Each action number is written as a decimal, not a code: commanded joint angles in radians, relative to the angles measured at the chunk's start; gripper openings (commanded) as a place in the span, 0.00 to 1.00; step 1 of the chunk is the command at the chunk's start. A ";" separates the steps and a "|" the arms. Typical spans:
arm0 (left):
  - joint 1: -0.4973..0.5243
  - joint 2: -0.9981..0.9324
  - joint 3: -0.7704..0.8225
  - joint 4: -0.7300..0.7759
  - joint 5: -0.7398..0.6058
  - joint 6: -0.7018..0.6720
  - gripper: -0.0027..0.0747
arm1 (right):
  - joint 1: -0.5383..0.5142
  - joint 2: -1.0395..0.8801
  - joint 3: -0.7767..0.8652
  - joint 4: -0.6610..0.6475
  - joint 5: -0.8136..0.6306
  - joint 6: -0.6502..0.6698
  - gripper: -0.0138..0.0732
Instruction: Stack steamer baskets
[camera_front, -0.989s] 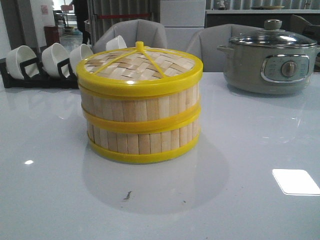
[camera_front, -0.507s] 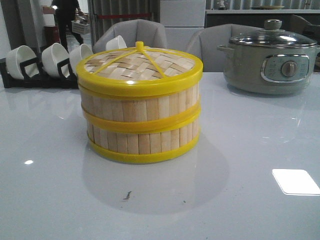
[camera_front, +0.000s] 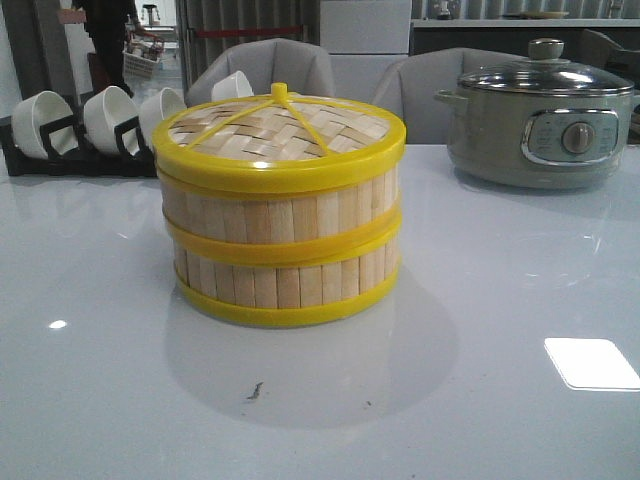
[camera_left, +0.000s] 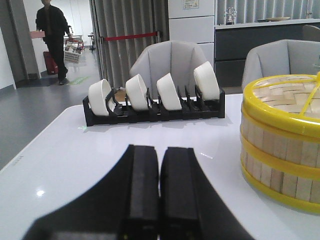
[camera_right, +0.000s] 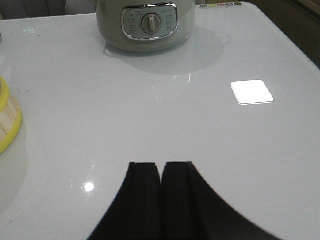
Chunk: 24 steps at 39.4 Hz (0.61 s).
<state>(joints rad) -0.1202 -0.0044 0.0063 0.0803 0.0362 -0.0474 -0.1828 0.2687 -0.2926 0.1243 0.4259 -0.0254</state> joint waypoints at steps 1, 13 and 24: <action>0.002 -0.012 0.000 -0.009 -0.089 0.001 0.14 | -0.006 0.010 -0.028 -0.002 -0.079 -0.002 0.18; 0.002 -0.012 0.000 -0.009 -0.089 0.001 0.14 | -0.006 0.005 -0.016 -0.025 -0.116 -0.002 0.18; 0.002 -0.012 0.000 -0.009 -0.089 0.001 0.14 | -0.005 -0.094 0.183 0.012 -0.396 -0.002 0.18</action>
<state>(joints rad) -0.1202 -0.0044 0.0063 0.0803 0.0362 -0.0474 -0.1828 0.2002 -0.1367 0.1091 0.1889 -0.0254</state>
